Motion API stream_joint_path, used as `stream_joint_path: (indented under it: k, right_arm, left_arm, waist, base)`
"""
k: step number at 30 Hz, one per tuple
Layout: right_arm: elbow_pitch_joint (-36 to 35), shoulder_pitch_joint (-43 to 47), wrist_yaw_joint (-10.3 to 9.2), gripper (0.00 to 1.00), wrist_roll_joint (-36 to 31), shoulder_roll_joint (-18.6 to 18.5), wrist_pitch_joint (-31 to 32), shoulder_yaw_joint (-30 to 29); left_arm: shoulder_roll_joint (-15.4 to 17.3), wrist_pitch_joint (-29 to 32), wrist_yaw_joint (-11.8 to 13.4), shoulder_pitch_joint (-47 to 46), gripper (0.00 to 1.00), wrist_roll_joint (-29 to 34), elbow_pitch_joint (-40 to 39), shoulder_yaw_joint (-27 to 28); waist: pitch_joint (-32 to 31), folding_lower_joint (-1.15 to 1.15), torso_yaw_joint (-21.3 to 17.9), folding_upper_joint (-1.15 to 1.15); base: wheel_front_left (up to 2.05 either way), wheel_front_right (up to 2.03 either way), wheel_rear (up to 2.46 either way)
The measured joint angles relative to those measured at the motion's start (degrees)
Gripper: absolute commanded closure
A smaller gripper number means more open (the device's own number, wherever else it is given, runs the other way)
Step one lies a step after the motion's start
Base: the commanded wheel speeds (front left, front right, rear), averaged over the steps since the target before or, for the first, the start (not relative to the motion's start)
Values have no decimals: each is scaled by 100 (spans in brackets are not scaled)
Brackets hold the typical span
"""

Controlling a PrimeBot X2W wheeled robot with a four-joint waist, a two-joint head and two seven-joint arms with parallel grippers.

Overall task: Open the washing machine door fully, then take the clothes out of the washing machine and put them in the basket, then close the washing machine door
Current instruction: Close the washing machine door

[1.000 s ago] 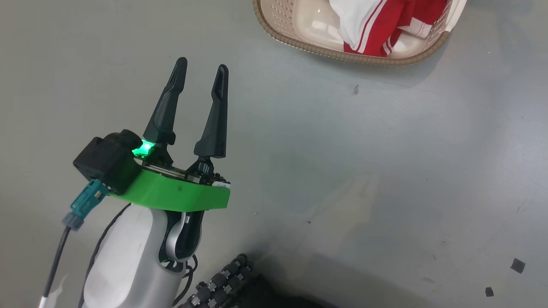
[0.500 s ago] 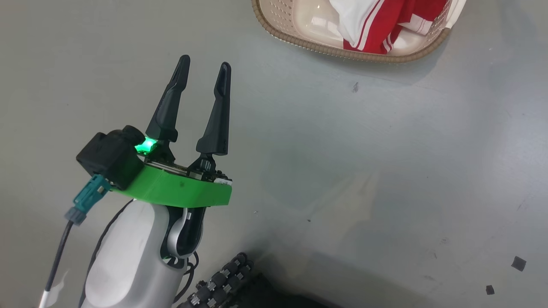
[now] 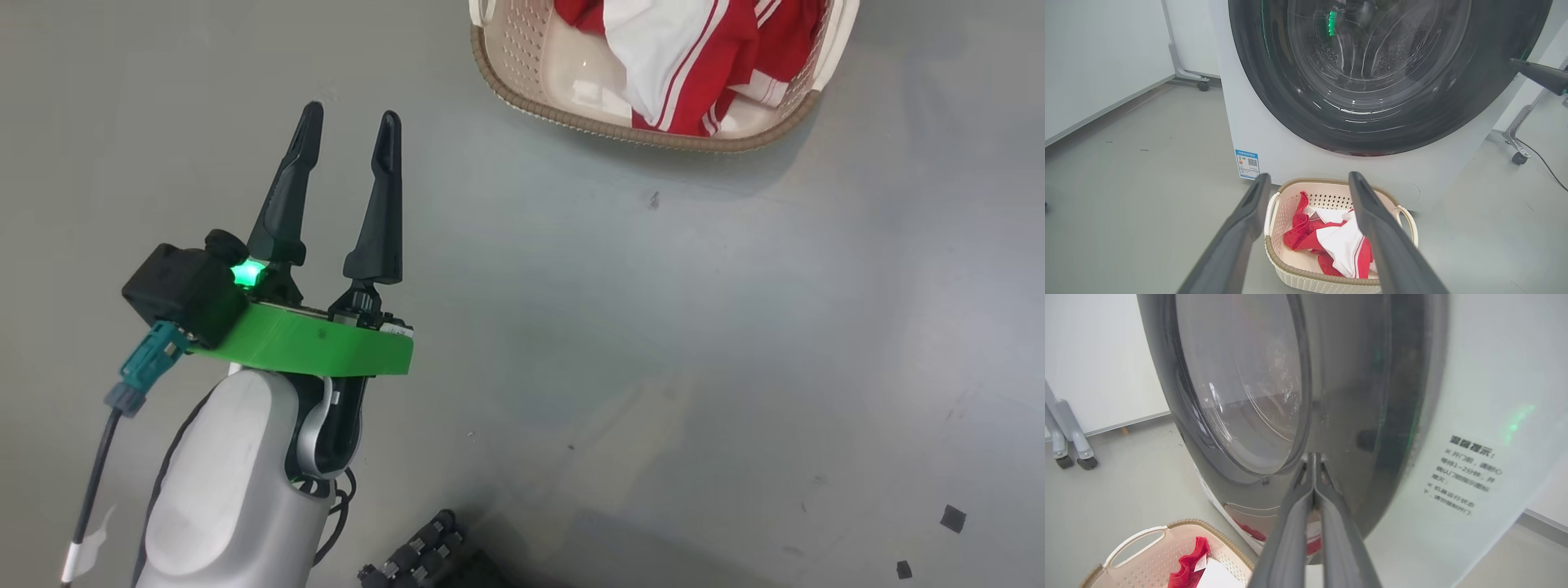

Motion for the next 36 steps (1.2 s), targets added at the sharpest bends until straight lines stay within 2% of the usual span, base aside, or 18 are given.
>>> stream_joint_path:
  k: [5,13,21,29,36]
  right_arm:
    - [110,568,0,100,45,100,-345,331]
    - [188,1383,0,100,470,498,-1036,337]
    - [319,2193,0,100,603,563,-1140,360]
    - [333,3072,-16,100,733,791,-1194,244]
    - [154,4008,-283,100,968,833,-1205,-233]
  left_arm:
    - [0,-1,-5,3,0,210,194,180]
    - [0,-26,-60,167,0,477,456,459]
    - [3,-26,-137,528,0,417,699,515]
    - [18,-26,-201,862,0,515,946,610]
    - [23,-25,-218,1156,0,589,1099,641]
  waist:
    - [-308,0,-122,0]
    - [-940,-1,-463,0]
    - [-1544,-1,-838,0]
    - [-2184,-1,-1204,0]
    - [-2778,-1,-1447,0]
  base:
    - [0,0,0]
    - [0,0,0]
    - [0,0,0]
    - [0,0,0]
    - [0,0,0]
